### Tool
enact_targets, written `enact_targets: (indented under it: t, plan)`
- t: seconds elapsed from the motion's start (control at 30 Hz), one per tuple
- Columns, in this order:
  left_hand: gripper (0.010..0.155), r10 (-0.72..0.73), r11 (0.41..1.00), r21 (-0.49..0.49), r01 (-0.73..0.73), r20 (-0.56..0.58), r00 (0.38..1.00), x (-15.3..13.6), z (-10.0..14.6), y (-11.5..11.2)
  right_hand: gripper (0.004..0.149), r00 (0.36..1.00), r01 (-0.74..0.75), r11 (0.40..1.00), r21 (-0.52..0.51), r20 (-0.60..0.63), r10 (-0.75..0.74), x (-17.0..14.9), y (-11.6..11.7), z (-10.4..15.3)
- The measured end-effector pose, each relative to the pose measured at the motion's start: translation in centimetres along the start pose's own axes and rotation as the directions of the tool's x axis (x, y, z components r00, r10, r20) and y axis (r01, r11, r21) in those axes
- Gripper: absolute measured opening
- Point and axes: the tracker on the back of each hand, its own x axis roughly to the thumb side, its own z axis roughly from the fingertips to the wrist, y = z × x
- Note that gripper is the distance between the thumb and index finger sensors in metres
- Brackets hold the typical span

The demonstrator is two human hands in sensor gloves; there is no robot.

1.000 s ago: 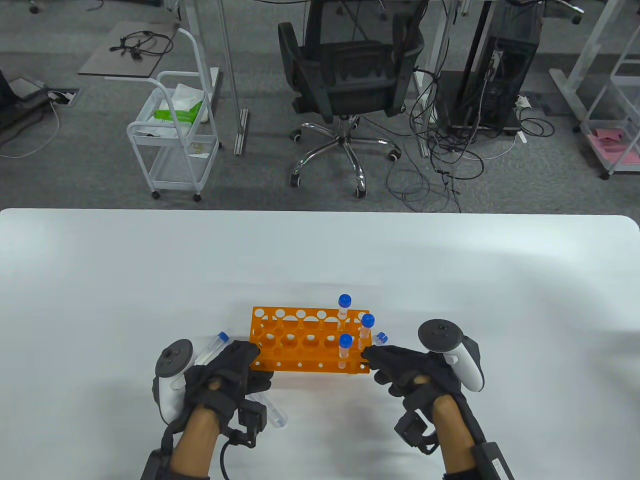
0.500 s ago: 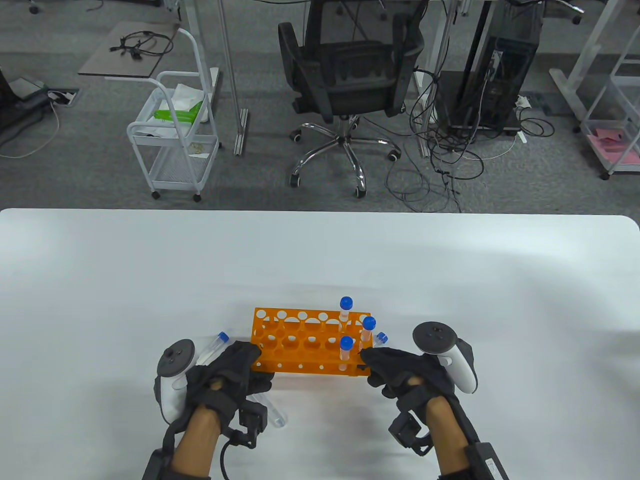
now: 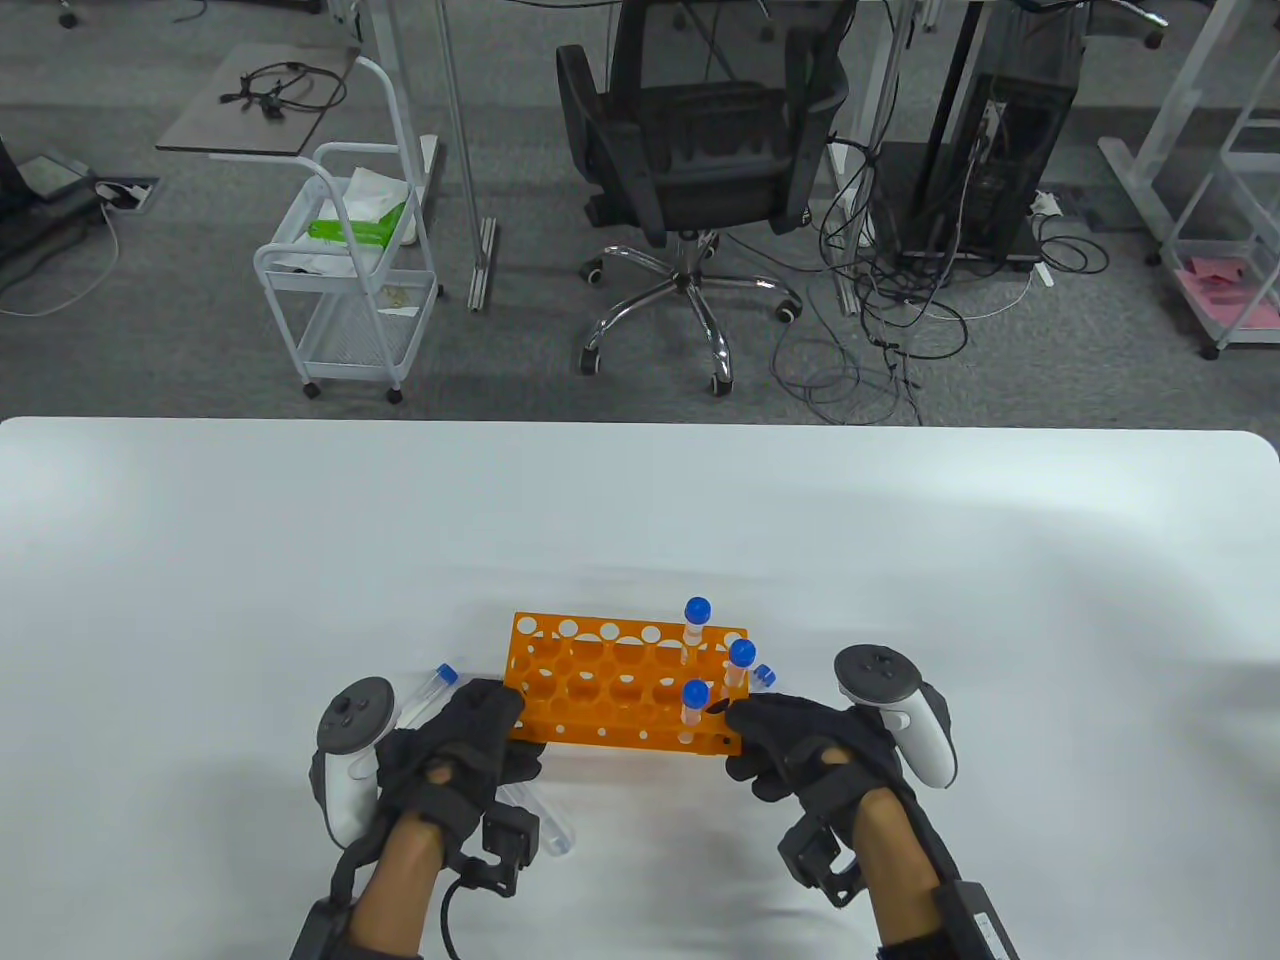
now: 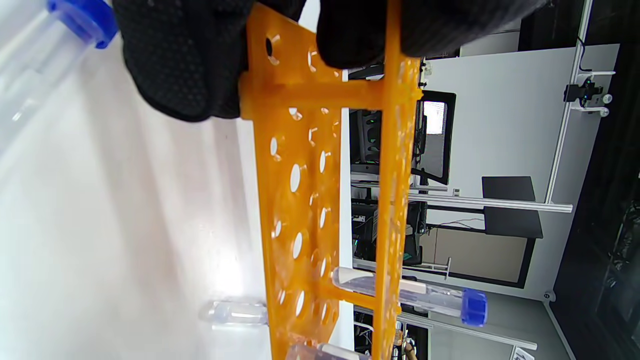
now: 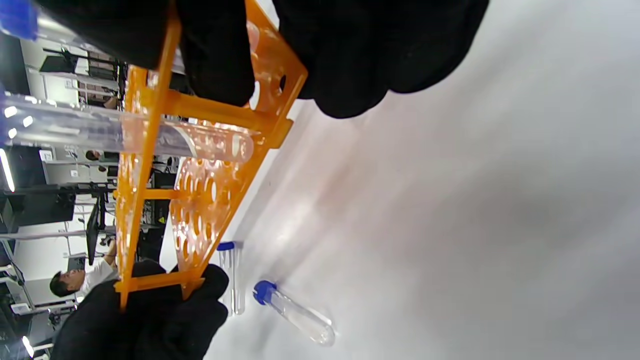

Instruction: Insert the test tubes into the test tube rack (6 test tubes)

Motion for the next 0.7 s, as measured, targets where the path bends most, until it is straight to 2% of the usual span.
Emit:
enact_targets:
  t: [0.2, 0.43, 0.53, 0.63, 0.7]
  plan:
    - [0.058, -0.019, 1.000, -0.012, 0.019, 0.032, 0.999, 0.4, 0.1, -0.3, 0.048, 0.999, 0.035, 0.999, -0.025, -0.009, -0.035, -0.3, -0.6, -0.1]
    - [0.065, -0.161, 0.983, 0.104, 0.152, 0.084, 0.983, 1.7, 0.8, 0.9, 0.047, 0.999, 0.050, 0.995, -0.083, 0.000, -0.050, -0.5, -1.6, 0.1]
    - [0.066, -0.324, 0.936, 0.177, 0.303, 0.106, 0.940, 2.4, 1.0, 1.4, 0.047, 0.999, 0.054, 0.993, -0.101, 0.002, -0.054, -0.6, -1.9, 0.2]
    - [0.063, -0.423, 0.887, 0.243, 0.392, 0.091, 0.902, 2.8, 1.3, 1.9, 0.047, 0.999, 0.048, 0.993, -0.112, -0.003, -0.048, -0.7, -2.0, 0.2]
    - [0.061, -0.500, 0.832, 0.312, 0.459, 0.060, 0.864, 3.2, 1.5, 2.5, 0.047, 0.999, 0.047, 0.992, -0.114, -0.007, -0.048, -0.7, -2.0, 0.2]
